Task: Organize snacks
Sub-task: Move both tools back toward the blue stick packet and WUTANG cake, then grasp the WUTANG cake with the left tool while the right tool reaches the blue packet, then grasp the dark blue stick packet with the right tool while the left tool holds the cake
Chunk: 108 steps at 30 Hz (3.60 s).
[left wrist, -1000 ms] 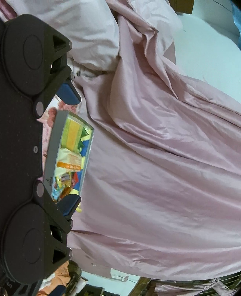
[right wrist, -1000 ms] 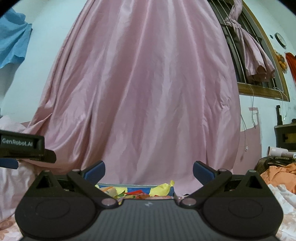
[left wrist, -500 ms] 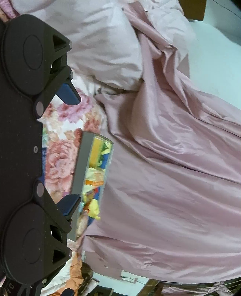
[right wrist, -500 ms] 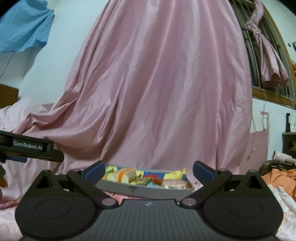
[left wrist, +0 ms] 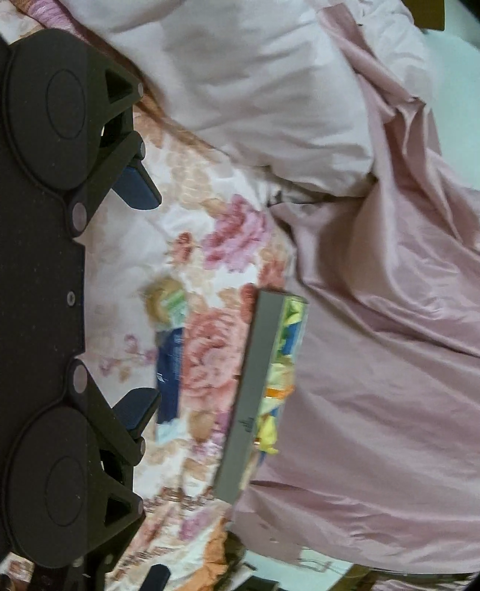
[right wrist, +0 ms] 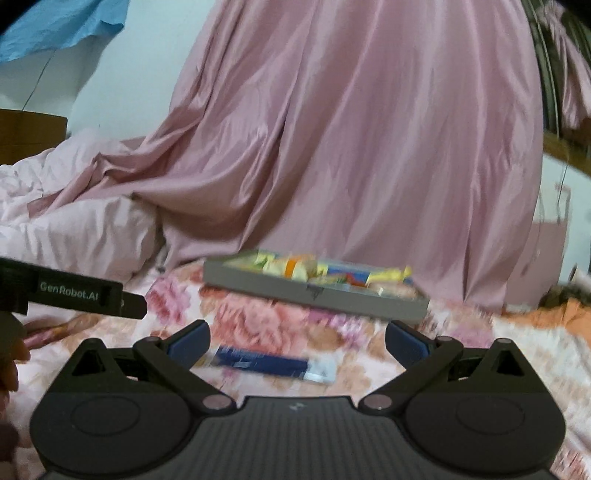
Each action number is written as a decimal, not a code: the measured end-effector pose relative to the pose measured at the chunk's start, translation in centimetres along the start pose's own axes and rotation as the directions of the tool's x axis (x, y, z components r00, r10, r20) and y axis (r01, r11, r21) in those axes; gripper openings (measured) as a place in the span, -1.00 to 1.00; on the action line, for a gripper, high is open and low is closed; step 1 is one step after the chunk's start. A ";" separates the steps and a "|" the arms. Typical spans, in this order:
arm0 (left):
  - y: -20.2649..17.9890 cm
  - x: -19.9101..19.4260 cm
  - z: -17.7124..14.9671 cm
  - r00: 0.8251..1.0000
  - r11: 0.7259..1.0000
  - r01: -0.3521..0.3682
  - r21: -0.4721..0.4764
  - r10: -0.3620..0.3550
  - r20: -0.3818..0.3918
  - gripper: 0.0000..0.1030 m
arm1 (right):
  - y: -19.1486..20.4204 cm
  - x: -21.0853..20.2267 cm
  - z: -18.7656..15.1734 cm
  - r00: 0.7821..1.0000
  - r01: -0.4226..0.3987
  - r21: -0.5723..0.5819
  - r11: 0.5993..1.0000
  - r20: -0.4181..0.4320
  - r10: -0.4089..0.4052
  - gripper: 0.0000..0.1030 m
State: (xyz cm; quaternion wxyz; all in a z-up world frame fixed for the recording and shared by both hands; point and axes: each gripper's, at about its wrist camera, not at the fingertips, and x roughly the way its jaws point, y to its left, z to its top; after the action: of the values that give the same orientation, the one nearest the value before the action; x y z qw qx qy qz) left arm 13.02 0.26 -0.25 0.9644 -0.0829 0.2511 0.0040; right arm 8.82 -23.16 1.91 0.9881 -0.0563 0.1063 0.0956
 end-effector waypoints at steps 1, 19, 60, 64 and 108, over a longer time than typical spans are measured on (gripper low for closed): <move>0.2 0.3 -0.2 1.000 1.000 0.002 0.009 -0.001 -0.015 0.98 | 0.0 0.1 -0.3 1.000 -0.003 0.006 1.000 -0.016 0.003 1.00; 0.0 7.6 -1.3 0.991 0.998 0.038 0.059 -0.030 -0.133 0.98 | 0.3 5.4 -3.6 0.966 0.001 0.062 0.998 -0.258 0.015 1.00; 4.4 18.2 1.3 0.886 0.891 0.450 -0.066 -0.454 -0.093 0.99 | 0.1 23.1 -1.7 0.773 -0.550 -0.206 0.809 -0.491 0.401 0.99; 4.3 18.2 1.2 0.880 0.885 0.460 -0.064 -0.465 -0.097 0.99 | 0.4 24.1 -2.3 0.750 -0.572 -0.207 0.794 -0.525 0.403 0.99; -0.2 15.0 -0.4 0.945 0.939 0.297 0.172 -0.264 -0.193 0.02 | -0.7 16.0 -4.7 0.852 -0.238 0.045 0.970 -0.470 0.231 -0.19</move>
State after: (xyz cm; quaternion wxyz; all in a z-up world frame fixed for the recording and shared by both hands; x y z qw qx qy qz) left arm 25.95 -0.49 -7.84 0.9341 -0.0212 0.3155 -0.1658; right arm 23.38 -21.67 -6.13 0.9128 -0.0718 0.3491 0.1996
